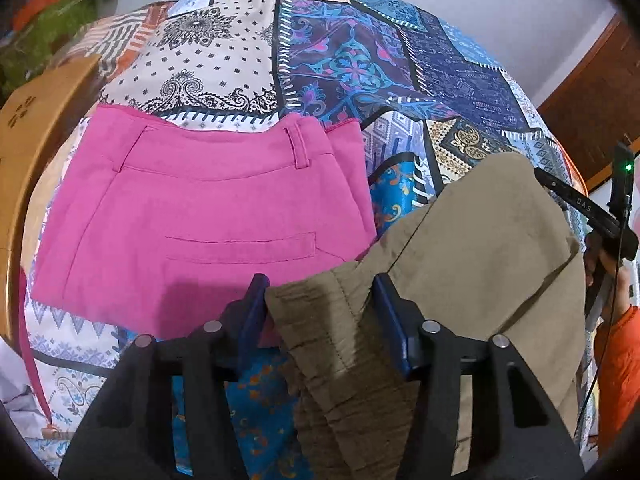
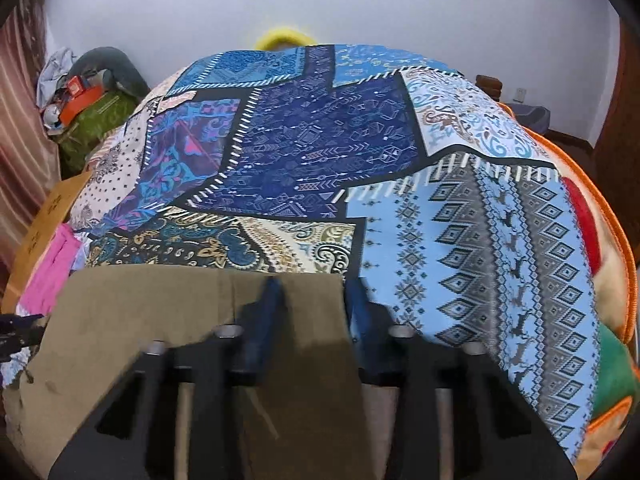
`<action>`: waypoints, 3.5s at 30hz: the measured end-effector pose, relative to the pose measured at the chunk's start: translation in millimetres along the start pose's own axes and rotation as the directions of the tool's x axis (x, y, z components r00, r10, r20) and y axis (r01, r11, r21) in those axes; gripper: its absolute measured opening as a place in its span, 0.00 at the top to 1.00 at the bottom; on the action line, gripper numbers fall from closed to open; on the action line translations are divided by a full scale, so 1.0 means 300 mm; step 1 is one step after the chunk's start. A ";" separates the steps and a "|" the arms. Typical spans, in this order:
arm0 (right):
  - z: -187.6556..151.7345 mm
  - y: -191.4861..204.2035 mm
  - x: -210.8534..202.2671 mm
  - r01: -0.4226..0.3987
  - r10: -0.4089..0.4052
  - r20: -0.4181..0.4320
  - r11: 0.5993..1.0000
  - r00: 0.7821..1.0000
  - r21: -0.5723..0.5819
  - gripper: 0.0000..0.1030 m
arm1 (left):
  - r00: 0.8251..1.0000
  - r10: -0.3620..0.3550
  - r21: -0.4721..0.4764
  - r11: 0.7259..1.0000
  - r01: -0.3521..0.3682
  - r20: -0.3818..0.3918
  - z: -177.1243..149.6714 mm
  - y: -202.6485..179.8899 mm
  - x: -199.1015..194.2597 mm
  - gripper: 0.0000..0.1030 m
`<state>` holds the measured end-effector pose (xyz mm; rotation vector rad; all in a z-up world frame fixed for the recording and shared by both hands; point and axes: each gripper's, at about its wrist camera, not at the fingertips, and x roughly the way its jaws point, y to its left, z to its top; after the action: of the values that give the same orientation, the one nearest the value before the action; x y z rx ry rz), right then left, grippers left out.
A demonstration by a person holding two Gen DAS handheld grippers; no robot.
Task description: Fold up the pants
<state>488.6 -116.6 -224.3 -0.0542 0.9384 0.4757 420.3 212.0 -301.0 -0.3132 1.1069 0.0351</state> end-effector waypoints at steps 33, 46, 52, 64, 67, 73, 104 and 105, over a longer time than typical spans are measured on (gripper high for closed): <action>-0.182 0.102 -0.919 0.081 -0.038 0.339 0.990 0.940 -0.114 0.98 | 0.912 0.107 0.259 0.940 -0.222 0.395 -0.305 -0.304 -0.741 0.55; -0.641 0.137 -0.987 0.014 0.003 0.197 0.997 0.980 -0.082 0.98 | 0.963 0.080 0.307 0.938 -0.160 0.258 -0.697 -0.265 -0.690 0.54; -0.799 0.142 -0.947 0.015 -0.009 0.092 0.998 0.996 -0.067 0.97 | 0.981 0.083 0.298 0.945 -0.133 0.175 -0.815 -0.233 -0.648 0.53; -0.918 0.249 -0.990 0.026 -0.016 0.082 0.992 0.997 -0.125 0.65 | 0.975 0.085 0.264 0.954 -0.139 0.204 -0.825 -0.239 -0.775 0.53; -0.882 0.312 -1.016 -0.012 0.034 0.121 0.984 0.992 -0.175 0.58 | 0.972 0.065 0.287 0.949 -0.131 0.228 -0.806 -0.296 -0.807 0.52; -0.823 0.462 -0.951 -0.115 0.152 0.104 0.948 0.983 -0.297 0.54 | 0.980 -0.002 0.358 0.931 -0.071 0.200 -0.782 -0.438 -0.771 0.49; -0.817 0.545 -0.862 -0.263 0.280 0.009 0.915 0.960 -0.307 0.94 | 0.991 -0.018 0.570 0.819 -0.061 0.131 -0.887 -0.656 -0.632 0.79; -0.819 0.546 -0.868 -0.263 0.279 0.009 0.914 0.960 -0.309 0.94 | 0.991 -0.022 0.570 0.820 -0.057 0.130 -0.897 -0.658 -0.641 0.79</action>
<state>104.0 -126.8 -140.6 -0.1928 0.8163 0.8753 134.4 -23.6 -195.3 0.2430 0.9377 -0.2583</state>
